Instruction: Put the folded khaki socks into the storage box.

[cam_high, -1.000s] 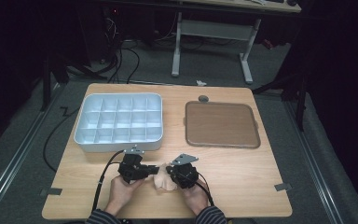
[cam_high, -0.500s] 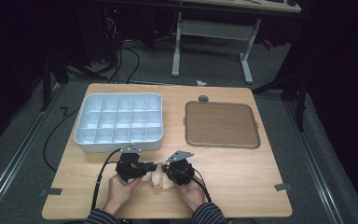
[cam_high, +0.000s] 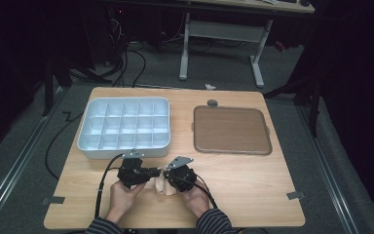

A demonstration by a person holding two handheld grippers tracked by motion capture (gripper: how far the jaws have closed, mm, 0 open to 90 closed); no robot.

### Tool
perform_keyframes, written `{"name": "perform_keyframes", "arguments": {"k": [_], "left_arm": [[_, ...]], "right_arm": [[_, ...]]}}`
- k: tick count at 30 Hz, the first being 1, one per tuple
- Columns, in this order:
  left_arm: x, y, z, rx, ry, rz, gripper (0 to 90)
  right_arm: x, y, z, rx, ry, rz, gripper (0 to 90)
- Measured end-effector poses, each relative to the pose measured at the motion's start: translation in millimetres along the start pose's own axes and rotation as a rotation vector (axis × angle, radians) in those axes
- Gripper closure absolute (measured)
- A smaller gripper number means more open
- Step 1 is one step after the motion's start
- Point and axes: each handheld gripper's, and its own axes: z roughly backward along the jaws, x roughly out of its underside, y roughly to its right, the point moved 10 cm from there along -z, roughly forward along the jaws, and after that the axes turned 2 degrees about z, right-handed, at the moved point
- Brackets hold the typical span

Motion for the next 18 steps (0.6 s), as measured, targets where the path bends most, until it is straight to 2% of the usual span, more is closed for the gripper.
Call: {"name": "perform_keyframes", "arguments": {"k": [2,4,8,10,13,18], "left_arm": [[1.6,-1.2,-0.4,-0.008,-0.010,0.001,85.7],[2.6,-1.5,-0.6,-0.009,-0.016,0.005,85.7],[4.0,-1.1,-1.4,-0.019,-0.026,0.000,85.7],[4.2,-1.0,-1.5,-0.022,-0.028,0.000,85.8],[4.3,-1.2,-1.3,-0.023,-0.030,0.001,85.8],[4.3,-1.4,-1.9,-0.024,-0.028,0.005,85.8]], "right_arm": [[-1.5,0.4,2.9,-0.009,0.010,-0.013,82.4],[-2.8,0.7,6.9,-0.021,0.018,-0.034,80.1],[-6.8,-3.1,18.4,-0.031,0.060,-0.040,81.6],[-7.6,-8.4,24.9,-0.042,0.078,-0.025,85.1],[-3.4,-15.4,30.7,-0.057,0.076,-0.008,88.3],[11.9,-21.4,31.2,-0.074,0.045,-0.006,88.9]]}}
